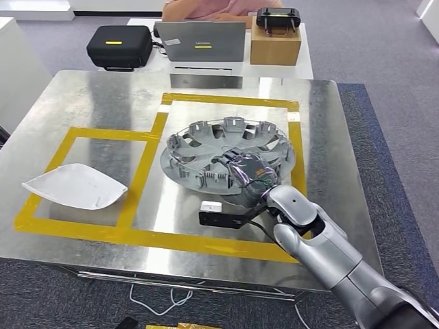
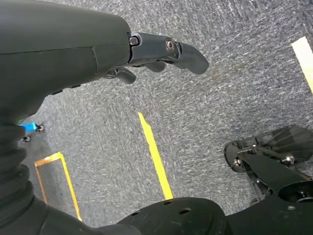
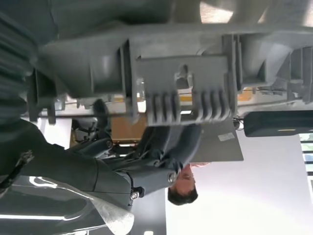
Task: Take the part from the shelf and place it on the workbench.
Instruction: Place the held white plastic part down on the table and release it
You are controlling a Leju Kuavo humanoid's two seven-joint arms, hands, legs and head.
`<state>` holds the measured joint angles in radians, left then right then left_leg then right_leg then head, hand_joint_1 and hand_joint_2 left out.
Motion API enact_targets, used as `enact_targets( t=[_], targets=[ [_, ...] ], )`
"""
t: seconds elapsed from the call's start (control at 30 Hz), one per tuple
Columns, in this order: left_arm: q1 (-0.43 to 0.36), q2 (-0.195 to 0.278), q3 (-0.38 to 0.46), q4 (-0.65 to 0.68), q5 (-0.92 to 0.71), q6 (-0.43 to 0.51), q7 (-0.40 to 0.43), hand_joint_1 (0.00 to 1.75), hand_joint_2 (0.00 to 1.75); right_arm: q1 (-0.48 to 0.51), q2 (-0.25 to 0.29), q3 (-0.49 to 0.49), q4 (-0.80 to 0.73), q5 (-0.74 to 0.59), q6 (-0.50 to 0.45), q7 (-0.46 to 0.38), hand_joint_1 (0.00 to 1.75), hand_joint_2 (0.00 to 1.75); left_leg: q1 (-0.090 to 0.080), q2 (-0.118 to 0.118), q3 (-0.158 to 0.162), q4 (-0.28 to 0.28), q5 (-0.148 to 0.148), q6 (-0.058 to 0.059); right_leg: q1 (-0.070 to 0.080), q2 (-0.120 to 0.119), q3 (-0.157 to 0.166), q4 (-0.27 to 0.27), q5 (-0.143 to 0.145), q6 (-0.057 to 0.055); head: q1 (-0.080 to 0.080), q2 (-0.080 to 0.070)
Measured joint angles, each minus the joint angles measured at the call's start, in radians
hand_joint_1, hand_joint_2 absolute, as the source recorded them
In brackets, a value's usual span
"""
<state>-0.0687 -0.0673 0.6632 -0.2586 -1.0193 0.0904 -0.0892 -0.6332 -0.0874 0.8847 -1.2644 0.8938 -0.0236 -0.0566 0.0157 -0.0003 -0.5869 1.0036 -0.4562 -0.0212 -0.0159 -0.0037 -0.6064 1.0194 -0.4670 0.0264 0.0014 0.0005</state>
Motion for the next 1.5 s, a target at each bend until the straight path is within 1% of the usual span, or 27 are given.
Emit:
enact_targets(
  t=[0.1, 0.47, 0.9, 0.93, 0.97, 1.0, 1.03, 1.07, 1.1, 1.13, 1.17, 1.2, 1.23, 1.27, 1.3, 1.33, 1.37, 1.4, 1.43, 1.47, 1.5],
  targets=[
    [0.0, 0.001, 0.0, 0.0, 0.0, -0.004, -0.012, 0.0, 0.0, -0.005, 0.0, 0.008, -0.006, 0.0, 0.0, 0.0, 0.0, 0.0, 0.0, 0.0, 0.0, 0.0, 0.0, 0.0, 0.0, 0.0, 0.0, 0.0, 0.0, 0.0, 0.0, 0.0],
    [0.0, 0.006, -0.007, 0.0, 0.001, 0.005, -0.023, 0.0, 0.0, -0.02, 0.0, 0.02, -0.02, 0.01, -0.002, 0.005, 0.0, 0.0, 0.0, 0.0, 0.0, 0.0, 0.0, 0.0, 0.0, 0.0, 0.0, 0.0, 0.0, 0.0, 0.0, 0.0],
    [-0.001, 0.006, -0.008, 0.0, 0.002, -0.006, -0.003, 0.0, 0.0, -0.02, 0.008, 0.028, -0.004, 0.034, -0.033, 0.0, 0.0, 0.0, 0.0, 0.0, 0.0, 0.0, 0.0, 0.0, 0.0, 0.0, 0.0, 0.0, 0.0, 0.0, 0.0, 0.0],
    [-0.001, 0.007, -0.008, 0.0, 0.002, -0.007, -0.002, 0.0, 0.0, -0.02, 0.008, 0.028, -0.005, 0.037, -0.034, 0.001, 0.0, 0.0, -0.001, 0.0, 0.0, 0.003, -0.001, 0.001, -0.002, 0.0, 0.0, -0.002, 0.002, 0.002, 0.0, 0.0],
    [-0.001, 0.008, -0.008, 0.0, 0.002, -0.008, -0.001, 0.0, 0.0, -0.02, 0.009, 0.029, -0.006, 0.04, -0.035, 0.002, 0.0, 0.0, -0.002, 0.0, -0.001, 0.005, -0.001, 0.005, -0.005, 0.0, 0.001, -0.004, 0.005, 0.005, 0.0, 0.0],
    [-0.001, 0.008, -0.008, 0.0, 0.002, -0.009, 0.001, 0.0, 0.0, -0.021, 0.011, 0.029, -0.006, 0.043, -0.036, 0.002, 0.0, 0.0, -0.004, 0.0, -0.001, 0.004, 0.002, 0.012, -0.007, 0.0, 0.003, -0.009, 0.01, 0.009, -0.001, 0.0],
    [-0.002, 0.009, -0.008, 0.0, 0.002, -0.009, 0.002, 0.0, 0.0, -0.021, 0.013, 0.029, -0.007, 0.045, -0.037, 0.003, 0.0, 0.0, -0.002, 0.002, 0.004, -0.008, 0.01, 0.021, -0.007, 0.0, 0.005, -0.015, 0.013, 0.013, -0.002, 0.0],
    [-0.003, 0.008, -0.008, 0.0, 0.002, -0.01, 0.004, 0.0, 0.0, -0.022, 0.015, 0.028, -0.008, 0.046, -0.039, 0.003, 0.0, 0.0, 0.0, 0.006, 0.012, -0.027, 0.023, 0.029, -0.004, 0.001, 0.004, -0.018, 0.01, 0.016, -0.003, 0.0],
    [-0.005, 0.008, -0.009, 0.0, 0.002, -0.01, 0.004, 0.0, 0.0, -0.023, 0.016, 0.028, -0.009, 0.047, -0.04, 0.003, 0.0, 0.0, 0.004, 0.01, 0.02, -0.048, 0.036, 0.035, -0.002, 0.002, -0.001, -0.008, -0.002, 0.018, -0.002, 0.0],
    [-0.007, 0.007, -0.009, 0.0, 0.002, -0.01, 0.005, 0.0, 0.0, -0.025, 0.017, 0.028, -0.01, 0.048, -0.041, 0.003, 0.0, 0.0, 0.008, 0.014, 0.026, -0.066, 0.048, 0.039, 0.0, 0.004, -0.015, 0.024, -0.026, 0.019, 0.001, 0.0],
    [-0.009, 0.006, -0.009, 0.0, 0.002, -0.011, 0.006, 0.0, 0.0, -0.025, 0.017, 0.028, -0.009, 0.049, -0.042, 0.003, 0.0, 0.0, 0.01, 0.016, 0.026, -0.072, 0.053, 0.039, -0.001, 0.004, -0.038, 0.078, -0.058, 0.022, 0.004, 0.0],
    [-0.01, 0.006, -0.009, 0.0, 0.002, -0.011, 0.007, 0.0, 0.0, -0.025, 0.017, 0.029, -0.009, 0.049, -0.042, 0.003, 0.0, 0.0, 0.012, 0.017, 0.023, -0.074, 0.056, 0.039, -0.003, 0.004, -0.064, 0.144, -0.091, 0.025, 0.005, 0.0],
    [-0.01, 0.006, -0.01, 0.0, 0.002, -0.012, 0.009, 0.0, 0.0, -0.022, 0.017, 0.03, -0.009, 0.049, -0.042, 0.004, 0.0, 0.0, 0.014, 0.017, 0.018, -0.073, 0.058, 0.036, -0.007, 0.004, -0.086, 0.2, -0.114, 0.03, 0.006, 0.0],
    [-0.01, 0.005, -0.01, 0.0, 0.002, -0.012, 0.01, 0.0, 0.0, -0.018, 0.016, 0.031, -0.008, 0.049, -0.041, 0.004, 0.0, 0.0, 0.017, 0.017, 0.014, -0.071, 0.06, 0.032, -0.012, 0.004, -0.094, 0.227, -0.122, 0.035, 0.006, 0.0],
    [-0.01, 0.005, -0.01, 0.0, 0.002, -0.013, 0.011, 0.0, 0.0, -0.015, 0.016, 0.031, -0.007, 0.049, -0.041, 0.004, 0.0, 0.0, 0.022, 0.017, 0.008, -0.068, 0.063, 0.026, -0.016, 0.003, -0.082, 0.212, -0.109, 0.042, 0.006, 0.0],
    [-0.009, 0.004, -0.01, 0.0, 0.002, -0.014, 0.013, 0.0, 0.0, -0.014, 0.016, 0.031, -0.006, 0.049, -0.041, 0.005, 0.0, 0.0, 0.028, 0.017, 0.002, -0.062, 0.064, 0.018, -0.022, 0.001, -0.05, 0.157, -0.081, 0.049, 0.006, 0.0],
    [-0.009, 0.004, -0.011, 0.0, 0.003, -0.014, 0.013, 0.0, 0.0, -0.015, 0.016, 0.031, -0.006, 0.049, -0.041, 0.005, 0.0, 0.0, 0.034, 0.017, -0.007, -0.051, 0.063, 0.008, -0.027, 0.001, -0.011, 0.087, -0.059, 0.059, 0.007, 0.0],
    [-0.01, 0.006, -0.012, 0.0, 0.003, -0.014, 0.013, 0.0, 0.0, -0.016, 0.016, 0.031, -0.006, 0.049, -0.041, 0.005, 0.0, 0.0, 0.038, 0.016, -0.017, -0.038, 0.061, -0.004, -0.029, 0.004, 0.022, 0.029, -0.04, 0.063, 0.007, 0.0],
    [-0.01, 0.008, -0.012, 0.0, 0.004, -0.014, 0.013, 0.0, 0.0, -0.017, 0.017, 0.031, -0.007, 0.049, -0.041, 0.005, 0.0, 0.0, 0.039, 0.015, -0.026, -0.025, 0.061, -0.014, -0.03, 0.008, 0.041, -0.005, -0.032, 0.059, 0.007, 0.0],
    [-0.009, 0.01, -0.013, 0.0, 0.005, -0.014, 0.013, 0.0, 0.0, -0.017, 0.017, 0.031, -0.007, 0.049, -0.041, 0.005, 0.0, 0.0, 0.039, 0.013, -0.032, -0.017, 0.063, -0.022, -0.028, 0.013, 0.044, -0.011, -0.032, 0.05, 0.006, 0.0],
    [-0.007, 0.011, -0.013, 0.0, 0.007, -0.013, 0.013, 0.0, 0.0, -0.017, 0.018, 0.032, -0.007, 0.049, -0.041, 0.005, 0.0, 0.0, 0.038, 0.012, -0.036, -0.014, 0.067, -0.027, -0.025, 0.018, 0.038, -0.001, -0.027, 0.037, 0.005, 0.0]
  ],
)
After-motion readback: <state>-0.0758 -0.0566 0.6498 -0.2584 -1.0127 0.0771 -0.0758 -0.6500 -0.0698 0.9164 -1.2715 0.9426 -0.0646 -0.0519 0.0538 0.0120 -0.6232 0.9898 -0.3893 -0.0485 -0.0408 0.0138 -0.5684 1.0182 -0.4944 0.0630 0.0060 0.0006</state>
